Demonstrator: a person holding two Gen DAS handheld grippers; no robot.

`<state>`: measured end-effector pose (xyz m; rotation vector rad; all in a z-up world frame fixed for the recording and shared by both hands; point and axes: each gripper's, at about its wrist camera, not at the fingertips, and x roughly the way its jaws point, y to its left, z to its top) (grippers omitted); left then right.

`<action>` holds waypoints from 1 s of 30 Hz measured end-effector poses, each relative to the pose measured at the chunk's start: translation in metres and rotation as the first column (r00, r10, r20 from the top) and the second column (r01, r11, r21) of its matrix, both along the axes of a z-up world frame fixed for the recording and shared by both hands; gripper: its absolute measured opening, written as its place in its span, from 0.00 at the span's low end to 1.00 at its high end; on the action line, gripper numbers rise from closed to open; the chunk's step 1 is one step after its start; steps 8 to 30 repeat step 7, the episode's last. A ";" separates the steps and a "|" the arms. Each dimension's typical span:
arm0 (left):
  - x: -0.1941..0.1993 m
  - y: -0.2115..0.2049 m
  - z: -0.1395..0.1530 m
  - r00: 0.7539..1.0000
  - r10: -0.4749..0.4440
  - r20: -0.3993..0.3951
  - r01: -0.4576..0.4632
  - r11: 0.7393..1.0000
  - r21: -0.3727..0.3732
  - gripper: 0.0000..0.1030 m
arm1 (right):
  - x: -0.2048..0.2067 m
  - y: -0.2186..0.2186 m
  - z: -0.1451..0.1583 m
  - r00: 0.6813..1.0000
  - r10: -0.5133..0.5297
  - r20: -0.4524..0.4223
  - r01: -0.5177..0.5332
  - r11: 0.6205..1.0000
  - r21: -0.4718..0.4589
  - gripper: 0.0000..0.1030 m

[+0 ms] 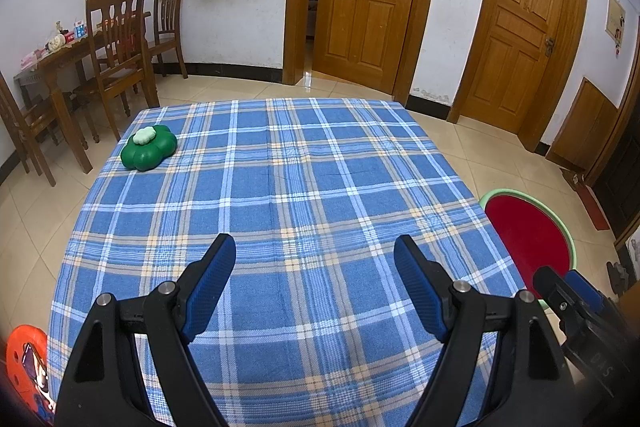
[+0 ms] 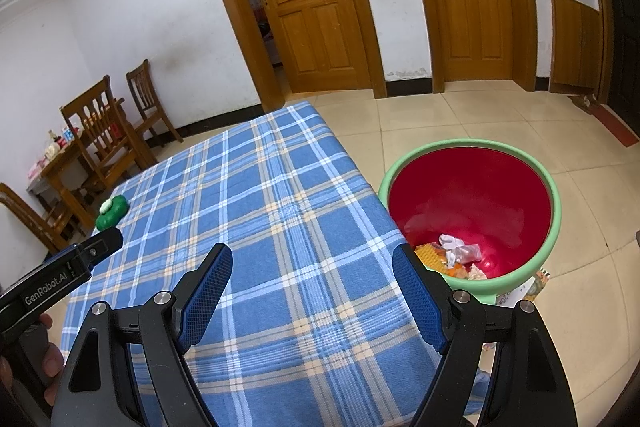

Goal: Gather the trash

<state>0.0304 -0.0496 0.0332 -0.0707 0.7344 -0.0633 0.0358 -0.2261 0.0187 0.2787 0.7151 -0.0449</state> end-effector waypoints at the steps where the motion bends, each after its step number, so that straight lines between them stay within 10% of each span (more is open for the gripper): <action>1: 0.000 0.000 0.000 1.000 0.000 0.000 0.000 1.000 0.001 0.79 | 0.000 0.000 0.000 1.000 0.000 0.000 0.000 1.000 0.000 0.81; 30: 0.002 0.004 -0.001 1.000 0.008 -0.007 -0.008 1.000 0.007 0.79 | 0.000 0.003 0.001 1.000 0.005 0.000 -0.005 1.000 -0.005 0.81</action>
